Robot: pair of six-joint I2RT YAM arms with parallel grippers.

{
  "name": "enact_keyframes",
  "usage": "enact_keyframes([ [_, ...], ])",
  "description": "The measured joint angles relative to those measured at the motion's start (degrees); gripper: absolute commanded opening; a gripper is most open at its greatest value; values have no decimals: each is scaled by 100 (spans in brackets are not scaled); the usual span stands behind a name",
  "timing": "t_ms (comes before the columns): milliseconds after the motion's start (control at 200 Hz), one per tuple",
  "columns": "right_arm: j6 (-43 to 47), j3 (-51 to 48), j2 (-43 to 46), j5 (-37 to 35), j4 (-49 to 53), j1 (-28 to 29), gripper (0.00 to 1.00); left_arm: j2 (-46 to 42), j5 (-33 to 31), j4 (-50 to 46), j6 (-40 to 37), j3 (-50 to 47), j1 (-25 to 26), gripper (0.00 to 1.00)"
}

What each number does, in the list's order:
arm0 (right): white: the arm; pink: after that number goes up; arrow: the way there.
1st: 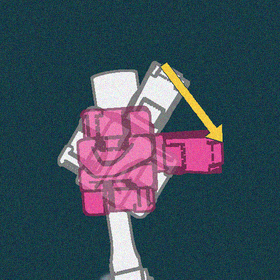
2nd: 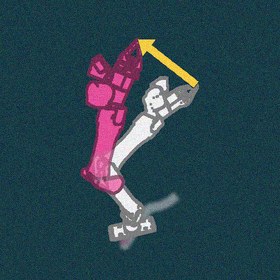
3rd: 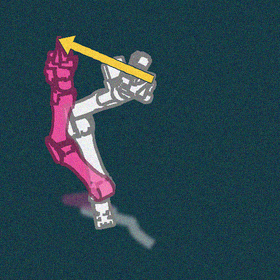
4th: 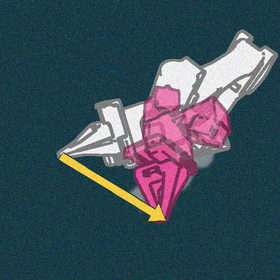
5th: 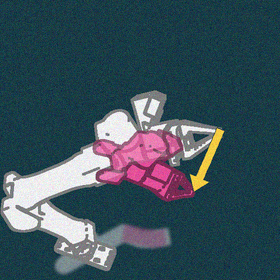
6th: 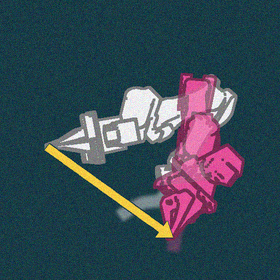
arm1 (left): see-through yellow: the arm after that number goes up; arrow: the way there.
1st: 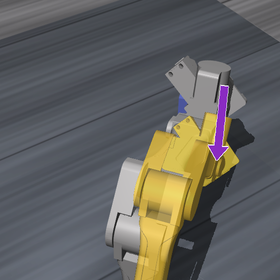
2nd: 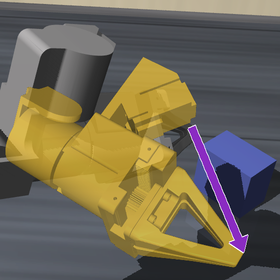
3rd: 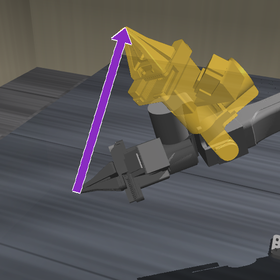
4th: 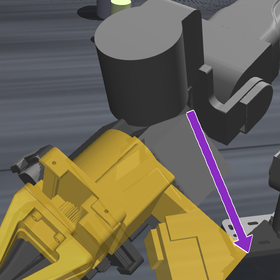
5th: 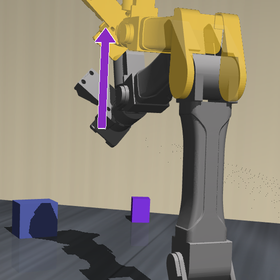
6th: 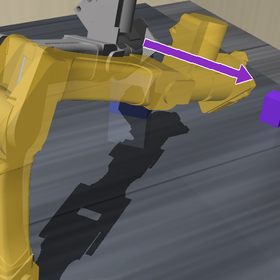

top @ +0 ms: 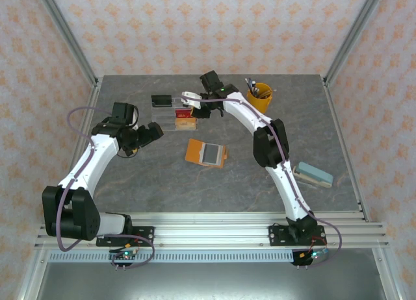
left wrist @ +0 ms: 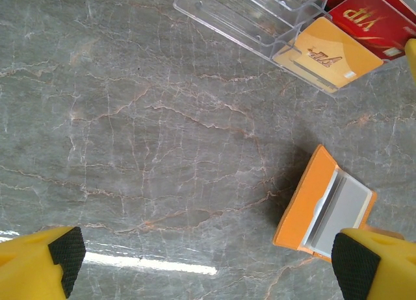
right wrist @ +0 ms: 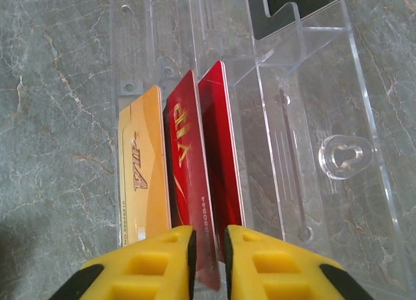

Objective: Take the credit cards out of the card holder

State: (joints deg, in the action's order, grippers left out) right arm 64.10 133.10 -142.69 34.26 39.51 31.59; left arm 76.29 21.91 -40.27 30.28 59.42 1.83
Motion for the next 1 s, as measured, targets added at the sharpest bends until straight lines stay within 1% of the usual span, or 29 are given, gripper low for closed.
enact_keyframes([
  [200, -243, -4, 26, 7, -59, 13, 26, -2, 13, 0, -22, -2, 0, 100],
  [290, -503, -251, 247, 28, -146, 13, 29, -2, 22, 0, -24, 0, 0, 100],
  [365, -800, -695, 656, 24, -258, 13, 29, -4, 42, 0, -26, -2, 0, 100],
  [430, -1191, -1252, 1185, -76, -501, 24, 29, -7, 72, 7, -35, -2, 0, 100],
  [540, -1945, -2400, 2234, -605, -1202, 90, 29, -17, 181, 90, -37, -35, 0, 100],
  [601, -2420, -3018, 2791, -960, -1611, 160, 31, -48, 240, 136, -37, -101, 2, 100],
  [661, -2994, -3576, 3296, -1381, -1943, 264, 36, -72, 308, 170, -35, -151, 17, 100],
  [691, -3324, -3829, 3512, -1604, -2079, 326, 36, -81, 319, 186, -37, -168, 44, 100],
  [776, -4271, -4352, 3971, -2109, -2146, 505, 37, -81, 341, 227, -37, -175, 188, 100],
  [821, -4916, -4562, 4153, -2371, -2098, 599, 38, -81, 352, 247, -39, -175, 293, 100],
  [846, -5233, -4662, 4238, -2459, -2050, 643, 39, -81, 363, 254, -39, -175, 356, 100],
  [901, -5947, -4894, 4400, -2603, -1963, 697, 44, -76, 369, 271, -37, -175, 498, 100],
  [961, -6776, -5239, 4583, -2680, -1915, 699, 47, -35, 387, 308, -37, -173, 651, 99],
  [1001, -7274, -5486, 4686, -2682, -1893, 697, 48, 26, 407, 365, -37, -173, 754, 97],
])
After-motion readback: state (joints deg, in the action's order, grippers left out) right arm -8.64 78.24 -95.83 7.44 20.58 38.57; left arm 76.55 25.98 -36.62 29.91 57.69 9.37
